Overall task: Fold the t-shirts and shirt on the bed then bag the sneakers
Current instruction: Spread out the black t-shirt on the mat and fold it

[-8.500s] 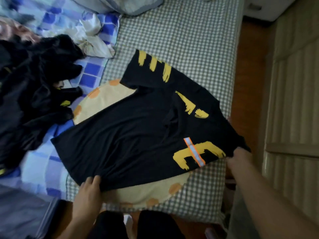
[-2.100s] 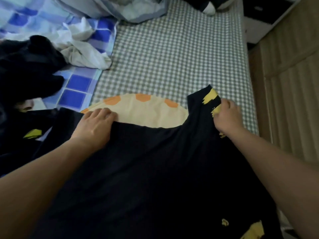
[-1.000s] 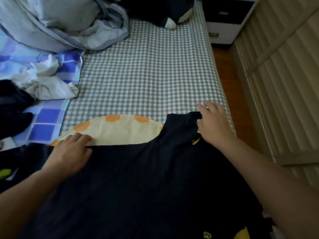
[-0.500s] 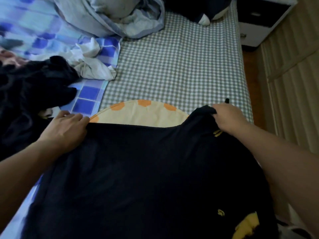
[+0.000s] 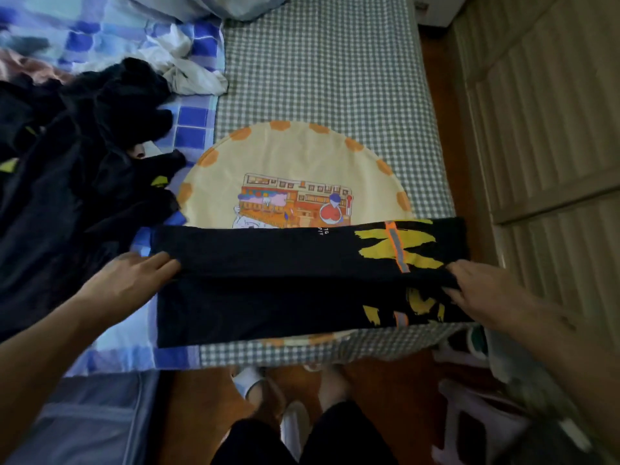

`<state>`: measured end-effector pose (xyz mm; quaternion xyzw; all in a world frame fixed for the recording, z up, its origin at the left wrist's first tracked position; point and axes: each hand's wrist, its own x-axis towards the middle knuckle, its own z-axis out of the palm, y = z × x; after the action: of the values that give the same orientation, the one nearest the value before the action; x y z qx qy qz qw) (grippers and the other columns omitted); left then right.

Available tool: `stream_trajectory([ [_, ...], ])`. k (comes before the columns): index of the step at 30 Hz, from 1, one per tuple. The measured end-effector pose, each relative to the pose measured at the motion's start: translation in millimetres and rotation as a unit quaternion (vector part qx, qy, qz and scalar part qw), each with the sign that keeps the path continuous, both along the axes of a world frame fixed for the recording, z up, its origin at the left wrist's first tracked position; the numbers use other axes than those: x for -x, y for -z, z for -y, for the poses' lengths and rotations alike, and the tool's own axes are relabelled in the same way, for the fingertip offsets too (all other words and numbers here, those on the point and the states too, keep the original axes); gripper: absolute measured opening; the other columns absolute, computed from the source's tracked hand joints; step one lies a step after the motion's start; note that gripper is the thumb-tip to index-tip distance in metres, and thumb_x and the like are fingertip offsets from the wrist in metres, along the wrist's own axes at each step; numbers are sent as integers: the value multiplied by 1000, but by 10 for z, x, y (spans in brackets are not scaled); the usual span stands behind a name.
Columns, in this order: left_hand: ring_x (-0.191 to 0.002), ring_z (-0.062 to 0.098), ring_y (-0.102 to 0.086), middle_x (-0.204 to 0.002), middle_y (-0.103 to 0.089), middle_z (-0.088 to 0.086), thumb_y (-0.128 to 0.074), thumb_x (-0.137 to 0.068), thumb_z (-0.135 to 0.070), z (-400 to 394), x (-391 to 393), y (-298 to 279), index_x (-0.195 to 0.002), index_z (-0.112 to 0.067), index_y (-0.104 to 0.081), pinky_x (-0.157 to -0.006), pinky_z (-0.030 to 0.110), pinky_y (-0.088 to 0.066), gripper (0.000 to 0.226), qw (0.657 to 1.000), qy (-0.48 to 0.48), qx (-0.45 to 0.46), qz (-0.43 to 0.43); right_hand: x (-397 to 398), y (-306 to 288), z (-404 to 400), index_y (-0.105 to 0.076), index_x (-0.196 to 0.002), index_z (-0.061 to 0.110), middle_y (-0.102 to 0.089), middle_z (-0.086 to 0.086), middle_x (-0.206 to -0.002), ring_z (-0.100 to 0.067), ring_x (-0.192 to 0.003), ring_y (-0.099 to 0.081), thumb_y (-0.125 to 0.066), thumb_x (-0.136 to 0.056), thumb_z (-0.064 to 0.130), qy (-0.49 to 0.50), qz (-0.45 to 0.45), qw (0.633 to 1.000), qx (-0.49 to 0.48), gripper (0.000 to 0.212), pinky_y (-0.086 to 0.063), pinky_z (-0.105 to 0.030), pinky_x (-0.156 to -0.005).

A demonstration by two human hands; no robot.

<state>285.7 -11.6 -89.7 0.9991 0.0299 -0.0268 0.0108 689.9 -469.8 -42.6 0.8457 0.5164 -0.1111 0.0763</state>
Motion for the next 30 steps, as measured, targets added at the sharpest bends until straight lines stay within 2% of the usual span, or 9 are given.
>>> stream_trajectory([
  [6,-45,35,-55,-72,-51,11,-77,-49,13,465,283,232,-86,-11,-55,-48,30,-25,49,992,-89,32,-85,537,123,304,-54,-88,18,-53,3,-71,-17,-55,-55,-83,-80,27,-3,-48,999,9,32,-19,-17,-42],
  [8,-50,38,-56,-73,-50,13,-77,-45,18,559,316,213,-86,-9,-55,-51,32,-25,54,983,-151,46,-95,627,132,391,-56,-91,17,-57,1,-74,-19,-58,-58,-85,-76,29,-4,-18,1000,19,35,-24,-20,-41],
  [11,-56,41,-55,-74,-48,15,-74,-45,19,693,452,216,-86,-8,-51,-52,36,-29,55,979,-174,52,-89,720,134,537,-62,-86,9,-62,-6,-71,-26,-56,-62,-94,-46,3,-25,9,999,38,51,-34,-27,-40],
  [14,-61,39,-55,-75,-47,12,-76,-39,15,808,652,299,-87,-12,-49,-52,41,-37,62,978,-166,40,-117,842,197,647,-54,-84,13,-59,-6,-69,-28,-55,-60,-91,-36,-8,-35,-3,998,47,65,-41,-32,-38],
  [18,-64,38,-56,-76,-46,10,-79,-31,11,899,725,599,-87,-14,-48,-54,45,-41,69,973,-171,17,-152,920,582,724,-42,-90,18,-57,-5,-66,-26,-53,-58,-96,-31,-6,-53,-34,995,73,83,-30,-31,-41],
  [21,-68,40,-57,-79,-47,13,-79,-42,12,976,737,933,-91,-10,-53,-59,48,-41,60,969,-193,-9,-155,985,1033,759,-47,-112,19,-61,-4,-87,-23,-72,-62,-92,-58,1,-59,-29,987,145,72,-32,-29,-53],
  [24,-74,42,-54,-84,-46,20,-71,-61,11,1129,711,1130,-94,-4,-55,-67,52,-38,39,963,-222,-45,-144,1071,1327,769,-38,-142,22,-53,-2,-122,-21,-102,-56,-61,-93,2,-11,-45,972,232,57,-37,-30,-68],
  [26,-82,43,-50,-91,-44,25,-56,-71,1,1332,646,1114,-94,-2,-51,-73,54,-37,24,953,-268,-53,-127,1147,1397,713,-35,-145,21,-48,-3,-129,-24,-107,-54,-57,-94,-1,3,-48,972,229,60,-39,-33,-71],
  [30,-103,44,-50,-119,-52,29,-68,-73,-19,2171,236,1008,-123,-6,-50,-82,58,-47,54,975,-201,50,-76,1323,1321,713,-39,-146,17,-47,-6,-137,-24,-114,-55,-60,-91,-2,3,-69,975,211,62,-37,-30,-76],
])
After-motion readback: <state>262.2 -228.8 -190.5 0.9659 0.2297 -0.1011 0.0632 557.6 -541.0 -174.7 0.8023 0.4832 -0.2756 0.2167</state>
